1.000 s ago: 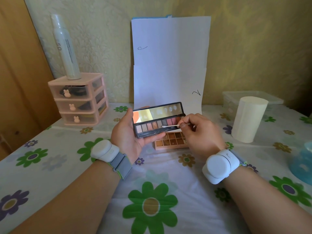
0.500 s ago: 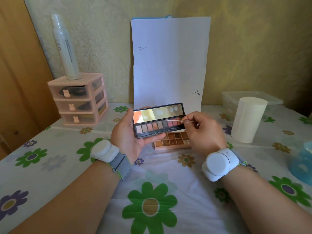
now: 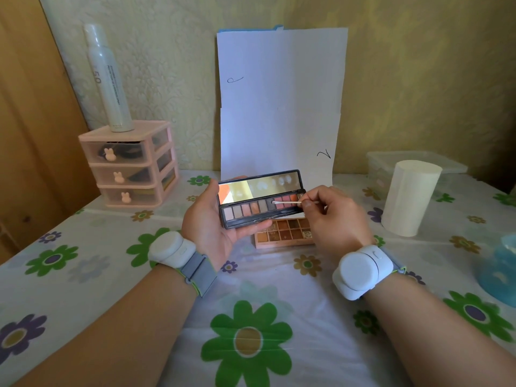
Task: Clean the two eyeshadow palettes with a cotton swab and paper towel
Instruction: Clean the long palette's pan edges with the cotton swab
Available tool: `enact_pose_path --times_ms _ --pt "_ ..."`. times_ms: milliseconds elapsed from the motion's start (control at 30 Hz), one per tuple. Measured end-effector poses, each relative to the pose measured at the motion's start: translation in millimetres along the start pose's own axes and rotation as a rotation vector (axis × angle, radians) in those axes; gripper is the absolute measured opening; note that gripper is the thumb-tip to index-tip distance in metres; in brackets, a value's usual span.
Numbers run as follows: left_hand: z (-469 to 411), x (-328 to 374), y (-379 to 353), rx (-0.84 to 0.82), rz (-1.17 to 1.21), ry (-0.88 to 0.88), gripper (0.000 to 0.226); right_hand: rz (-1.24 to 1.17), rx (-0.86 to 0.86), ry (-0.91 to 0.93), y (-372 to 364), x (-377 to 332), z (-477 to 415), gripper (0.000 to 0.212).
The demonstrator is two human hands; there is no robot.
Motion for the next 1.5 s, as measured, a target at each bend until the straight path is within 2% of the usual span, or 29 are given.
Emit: enact_pose_path --times_ms 200,433,767,933,1133,1267,1500 --pt "1.0 -0.6 -0.7 -0.009 -0.036 -0.003 0.046 -0.016 0.042 -0.003 0.4 -1.4 -0.2 0.015" --pt "0.8 2.3 0.6 0.014 0.013 -0.033 0.043 0.017 -0.056 -0.007 -0.8 2.5 0.7 0.013" --pt "-1.1 -0.6 1.5 -0.028 -0.045 -0.015 0.051 -0.03 0.006 -0.023 0.8 1.0 -1.4 0.015" --pt "0.3 1.1 1.3 -0.018 -0.026 -0.03 0.047 0.009 -0.025 -0.006 1.1 1.4 0.3 0.013" --pt "0.3 1.8 0.2 0.009 -0.036 -0.044 0.042 -0.041 0.037 -0.006 1.7 -2.0 -0.5 0.015" --pt "0.3 2.2 0.8 0.0 -0.043 -0.059 0.043 -0.025 -0.011 -0.029 1.7 0.1 0.1 0.014" --pt "0.7 3.2 -0.6 0.016 -0.034 -0.046 0.045 -0.198 -0.002 -0.136 5.2 5.2 -2.5 0.017"
Point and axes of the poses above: each hand's wrist, its own z-axis away from the middle knuckle, its own y-axis out of the back of the hand, x = y × z, the point moved 3 cm from there along -z, towards the middle knuckle, and after that the axes turned 5 degrees about -y, right-handed, at the moved point
